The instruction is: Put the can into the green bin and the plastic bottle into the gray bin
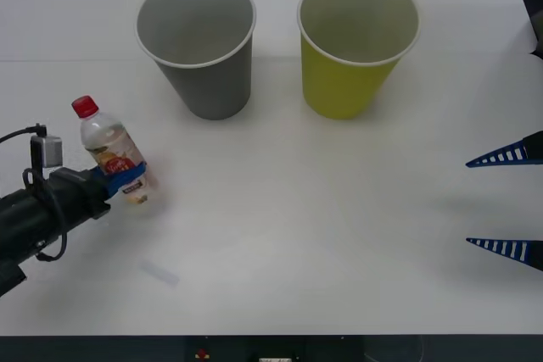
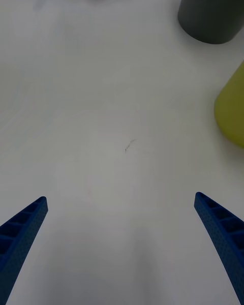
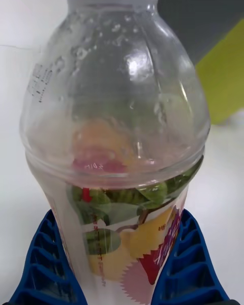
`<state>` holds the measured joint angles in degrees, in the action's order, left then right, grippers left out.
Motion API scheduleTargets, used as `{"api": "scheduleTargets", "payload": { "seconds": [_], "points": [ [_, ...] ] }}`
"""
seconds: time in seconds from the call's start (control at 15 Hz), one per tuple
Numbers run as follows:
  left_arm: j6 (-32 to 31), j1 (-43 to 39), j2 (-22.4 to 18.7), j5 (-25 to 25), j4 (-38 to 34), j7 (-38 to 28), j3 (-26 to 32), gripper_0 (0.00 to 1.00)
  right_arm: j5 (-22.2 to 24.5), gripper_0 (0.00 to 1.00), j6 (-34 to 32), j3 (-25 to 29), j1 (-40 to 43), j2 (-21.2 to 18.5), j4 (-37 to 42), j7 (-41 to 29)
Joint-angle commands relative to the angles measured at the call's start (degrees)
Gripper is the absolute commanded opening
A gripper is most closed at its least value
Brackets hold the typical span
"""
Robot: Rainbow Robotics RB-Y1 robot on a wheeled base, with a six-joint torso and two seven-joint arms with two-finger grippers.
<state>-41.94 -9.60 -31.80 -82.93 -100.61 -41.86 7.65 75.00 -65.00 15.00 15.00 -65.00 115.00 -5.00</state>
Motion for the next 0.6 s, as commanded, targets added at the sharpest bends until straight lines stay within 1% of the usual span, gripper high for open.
{"api": "scheduleTargets", "payload": {
  "seconds": [0.07, 0.2, 0.33, 0.4, 0.47, 0.6],
  "points": [
    [-2.53, -2.45, -1.42, -7.34, -8.99, -14.56, 1.84, 0.00, 0.00, 1.00, 0.00, 0.00, 0.00, 0.00, 0.00, 0.00],
    [-7.89, -2.27, -1.86, -14.01, -15.59, -26.69, 5.27, 0.00, 0.00, 1.00, 0.00, 0.00, 0.00, 0.00, 0.00, 0.00],
    [-14.57, -0.95, -1.86, -21.49, -22.53, -36.98, 9.66, 0.00, 0.00, 1.00, 0.00, 0.00, 0.00, 0.00, 0.00, 0.00],
    [-16.50, -0.16, -1.86, -23.42, -24.20, -38.91, 10.89, 0.00, 0.00, 1.00, 0.00, 0.00, 0.00, 0.00, 0.00, 0.00],
    [-18.79, 1.07, -1.86, -24.91, -25.69, -39.09, 12.65, 0.00, 0.00, 1.00, 0.00, 0.00, 0.00, 0.00, 0.00, 0.00],
    [-19.93, 3.09, -2.74, -25.09, -26.13, -39.09, 13.53, 0.00, 0.00, 1.00, 0.00, 0.00, 0.00, 0.00, 0.00, 0.00]
  ]
}}
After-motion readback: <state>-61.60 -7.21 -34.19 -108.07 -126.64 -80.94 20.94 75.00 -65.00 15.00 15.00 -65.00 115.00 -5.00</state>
